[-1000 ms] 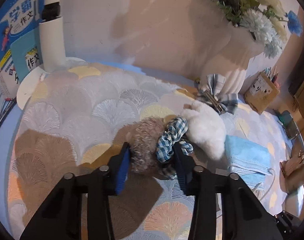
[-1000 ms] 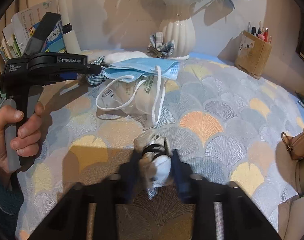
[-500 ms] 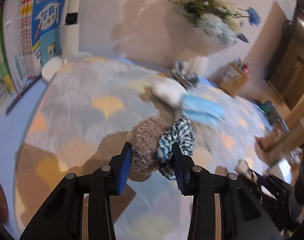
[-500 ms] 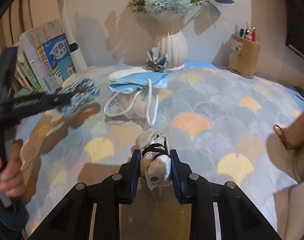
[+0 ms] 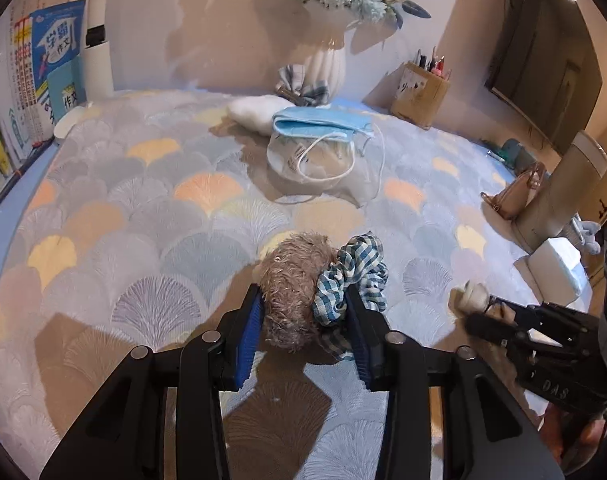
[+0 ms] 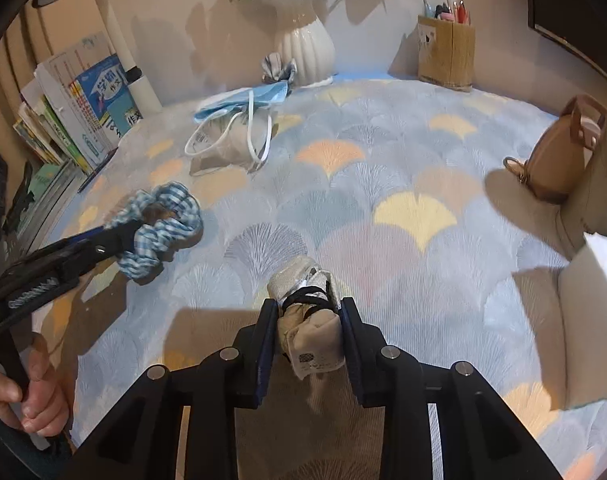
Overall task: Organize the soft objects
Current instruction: 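Carry the hair ties and white pad to the glass bowl with both grippers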
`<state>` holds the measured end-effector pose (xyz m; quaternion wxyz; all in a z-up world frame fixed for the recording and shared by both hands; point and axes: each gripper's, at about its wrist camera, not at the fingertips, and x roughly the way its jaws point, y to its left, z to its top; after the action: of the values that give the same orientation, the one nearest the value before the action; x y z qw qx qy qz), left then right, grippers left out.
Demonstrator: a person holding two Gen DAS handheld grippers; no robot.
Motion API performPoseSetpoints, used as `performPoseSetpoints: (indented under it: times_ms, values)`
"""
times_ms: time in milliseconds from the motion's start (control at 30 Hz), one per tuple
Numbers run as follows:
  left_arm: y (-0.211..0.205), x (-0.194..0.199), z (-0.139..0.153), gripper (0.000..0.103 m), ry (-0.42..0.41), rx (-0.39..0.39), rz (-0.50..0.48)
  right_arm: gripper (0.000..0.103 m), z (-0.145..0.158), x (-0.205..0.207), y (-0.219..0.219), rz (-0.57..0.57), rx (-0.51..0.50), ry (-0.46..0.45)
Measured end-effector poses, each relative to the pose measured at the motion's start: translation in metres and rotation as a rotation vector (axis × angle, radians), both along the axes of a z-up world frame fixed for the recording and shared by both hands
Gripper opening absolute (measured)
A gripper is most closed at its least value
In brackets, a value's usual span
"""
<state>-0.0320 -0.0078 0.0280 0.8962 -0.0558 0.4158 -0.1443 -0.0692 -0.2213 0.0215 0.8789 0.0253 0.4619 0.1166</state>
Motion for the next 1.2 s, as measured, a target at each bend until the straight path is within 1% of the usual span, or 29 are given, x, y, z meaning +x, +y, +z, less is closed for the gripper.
performPoseSetpoints:
  times_ms: [33,67,100,133,267,333,400,467,500,533,567,600,633,700,767,833,967,1067,1200]
  values:
    - [0.001,0.000,-0.001,0.053,0.005,-0.010,-0.009,0.038,0.000,-0.002,0.001,0.004,0.001,-0.005]
    - [0.000,0.001,-0.004,0.067,0.025,-0.011,-0.020,0.045,-0.001,-0.004,0.002,0.009,0.008,-0.005]
    - [0.000,0.004,-0.008,0.069,0.052,-0.008,-0.031,0.055,-0.002,-0.006,0.002,0.012,0.021,-0.009]
    - [0.000,0.005,-0.009,0.069,0.064,-0.006,-0.033,0.056,-0.002,-0.008,0.003,0.011,0.024,-0.016]
    - [0.004,0.006,-0.010,0.069,0.066,-0.028,-0.025,0.057,-0.005,-0.013,0.011,0.006,-0.038,-0.050]
    - [0.006,0.006,-0.010,0.069,0.067,-0.042,-0.021,0.061,-0.006,-0.015,0.014,0.004,-0.048,-0.059]
    - [0.005,0.006,-0.011,0.069,0.064,-0.038,-0.013,0.064,-0.006,-0.013,0.015,-0.001,-0.049,-0.052]
    - [0.004,0.006,-0.011,0.065,0.061,-0.033,-0.012,0.065,-0.004,-0.011,0.016,-0.011,-0.046,-0.035]
    - [0.004,0.006,-0.011,0.061,0.061,-0.033,-0.010,0.064,-0.003,-0.010,0.015,-0.017,-0.038,-0.027]
    - [0.004,0.006,-0.011,0.050,0.062,-0.035,-0.007,0.058,-0.002,-0.008,0.013,-0.027,-0.031,-0.021]
    - [0.005,0.006,-0.012,0.045,0.064,-0.032,0.003,0.048,-0.001,-0.009,0.013,-0.034,-0.037,-0.026]
    - [0.005,0.006,-0.011,0.044,0.064,-0.033,0.007,0.026,0.000,-0.010,0.013,-0.032,-0.048,-0.036]
    - [0.006,0.006,-0.011,0.040,0.065,-0.045,0.010,0.027,0.000,-0.011,0.015,-0.022,-0.063,-0.045]
    - [0.008,0.006,-0.010,0.039,0.064,-0.058,0.012,0.027,0.000,-0.014,0.018,-0.012,-0.083,-0.056]
    - [0.008,0.003,-0.007,0.038,0.057,-0.055,0.022,0.027,0.004,-0.018,0.019,-0.001,-0.070,-0.066]
    - [0.006,-0.002,-0.001,0.038,0.046,-0.069,0.011,0.027,0.013,-0.022,0.018,0.002,-0.058,-0.085]
    - [-0.006,-0.014,0.022,0.038,0.012,-0.090,-0.017,0.027,0.043,-0.033,0.009,-0.013,-0.049,-0.146]
    - [-0.027,-0.027,0.046,0.038,-0.030,-0.086,-0.077,0.027,0.068,-0.043,-0.009,-0.048,-0.026,-0.193]
    - [-0.071,-0.045,0.076,0.038,-0.086,-0.069,-0.186,0.027,0.101,-0.058,-0.044,-0.117,-0.006,-0.248]
